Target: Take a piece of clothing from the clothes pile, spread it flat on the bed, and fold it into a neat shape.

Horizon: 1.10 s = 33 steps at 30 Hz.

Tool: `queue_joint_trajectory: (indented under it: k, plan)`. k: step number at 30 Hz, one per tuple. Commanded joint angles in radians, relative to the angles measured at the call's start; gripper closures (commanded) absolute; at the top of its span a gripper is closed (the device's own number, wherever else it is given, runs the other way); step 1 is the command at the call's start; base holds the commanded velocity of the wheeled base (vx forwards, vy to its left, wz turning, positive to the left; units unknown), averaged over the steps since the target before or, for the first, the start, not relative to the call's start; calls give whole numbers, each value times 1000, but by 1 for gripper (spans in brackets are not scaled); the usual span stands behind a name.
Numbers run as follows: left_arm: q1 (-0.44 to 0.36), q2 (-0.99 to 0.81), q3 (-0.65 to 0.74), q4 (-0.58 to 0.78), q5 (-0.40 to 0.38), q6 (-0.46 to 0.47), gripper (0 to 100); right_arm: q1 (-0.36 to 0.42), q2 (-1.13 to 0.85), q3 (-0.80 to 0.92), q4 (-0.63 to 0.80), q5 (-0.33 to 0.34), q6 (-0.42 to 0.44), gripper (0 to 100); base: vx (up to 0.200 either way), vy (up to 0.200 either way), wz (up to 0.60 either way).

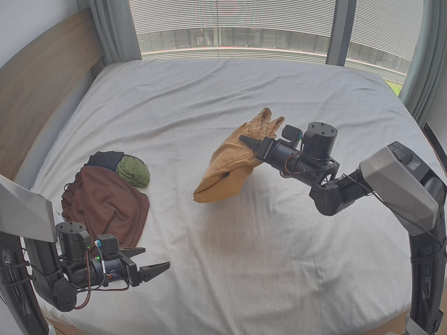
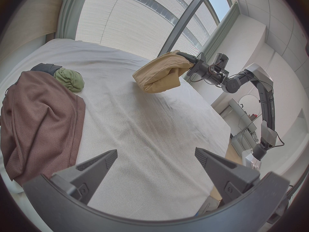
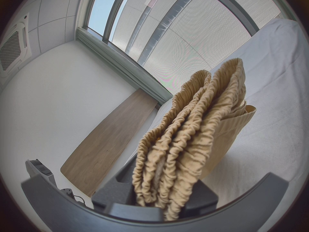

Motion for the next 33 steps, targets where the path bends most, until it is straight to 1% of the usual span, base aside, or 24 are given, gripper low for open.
queue_joint_trajectory:
  k: [1,2,4,6,7,8,10,17,18,21,23,29,33]
  plan:
    - [10,0,0,0,-3,0,0,8,37,-118,71,1,-3,100,0,0,0]
    - [12,0,1,0,-3,0,0,11,62,-172,106,1,-5,100,0,0,0]
    - [15,-1,1,-2,-3,0,0,11,98,-220,124,-1,-6,100,0,0,0]
    - [16,-1,6,-2,-3,0,0,5,138,-249,135,-1,-26,100,0,0,0]
    - [16,-1,6,-2,-3,0,0,5,138,-249,135,-1,-26,100,0,0,0]
    - [16,-1,8,0,-5,0,0,-3,189,-261,140,-1,-75,100,0,0,0]
    - [16,0,9,0,-5,0,0,-15,232,-264,140,-1,-106,100,0,0,0]
    - [29,-4,18,0,-11,0,0,-66,324,-275,137,-1,-147,100,0,0,0]
    - [32,-4,18,-2,-22,0,0,-91,336,-269,133,-1,-153,100,0,0,0]
    - [33,-3,18,0,-23,0,0,-109,336,-249,123,-3,-155,100,0,0,0]
    - [32,0,18,0,-23,0,0,-126,325,-206,101,-7,-155,100,0,0,0]
    - [32,-1,18,-2,-25,0,0,-123,324,-83,11,-13,-155,100,0,0,0]
    - [32,-1,18,0,-25,0,0,-123,335,-63,-31,-16,-155,100,0,0,0]
